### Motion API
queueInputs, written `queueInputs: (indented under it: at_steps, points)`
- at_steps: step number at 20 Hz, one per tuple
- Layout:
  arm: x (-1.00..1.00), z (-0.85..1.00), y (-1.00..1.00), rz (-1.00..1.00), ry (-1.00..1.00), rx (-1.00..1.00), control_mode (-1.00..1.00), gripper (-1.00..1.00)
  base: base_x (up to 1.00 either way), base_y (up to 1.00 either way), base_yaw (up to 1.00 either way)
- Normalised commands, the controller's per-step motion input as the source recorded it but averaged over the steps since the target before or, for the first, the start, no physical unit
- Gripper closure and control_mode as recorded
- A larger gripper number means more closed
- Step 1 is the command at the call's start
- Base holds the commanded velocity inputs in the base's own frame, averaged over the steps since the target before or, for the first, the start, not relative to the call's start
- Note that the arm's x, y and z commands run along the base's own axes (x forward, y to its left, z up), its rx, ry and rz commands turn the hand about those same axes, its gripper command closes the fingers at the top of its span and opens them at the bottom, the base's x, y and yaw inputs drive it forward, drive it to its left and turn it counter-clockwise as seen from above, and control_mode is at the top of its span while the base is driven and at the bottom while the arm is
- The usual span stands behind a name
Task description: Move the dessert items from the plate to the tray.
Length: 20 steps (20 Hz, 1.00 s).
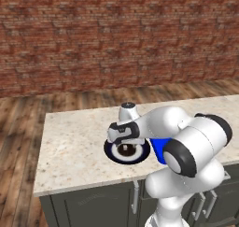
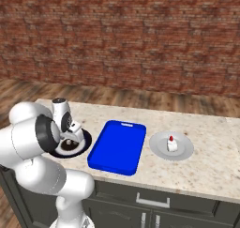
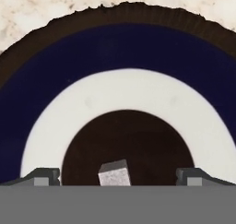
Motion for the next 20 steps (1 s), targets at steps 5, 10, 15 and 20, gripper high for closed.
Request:
queueInputs:
  at_steps: [5, 10, 15, 20]
  points:
    - [0.00, -0.17, 0.00, 0.00, -0.01, 0.00, -1.00, -1.00, 0.00, 0.00, 0.00]
    - [0.00, -0.25, 0.00, 0.00, -0.02, 0.00, -1.00, -1.00, 0.00, 0.00, 0.00]
    - [0.00, -0.11, 0.00, 0.00, 0.00, 0.00, -1.00, 1.00, 0.00, 0.00, 0.00]
    - [0.00, 0.00, 0.00, 0.00, 0.00, 0.00, -1.00, 1.00, 0.00, 0.00, 0.00]
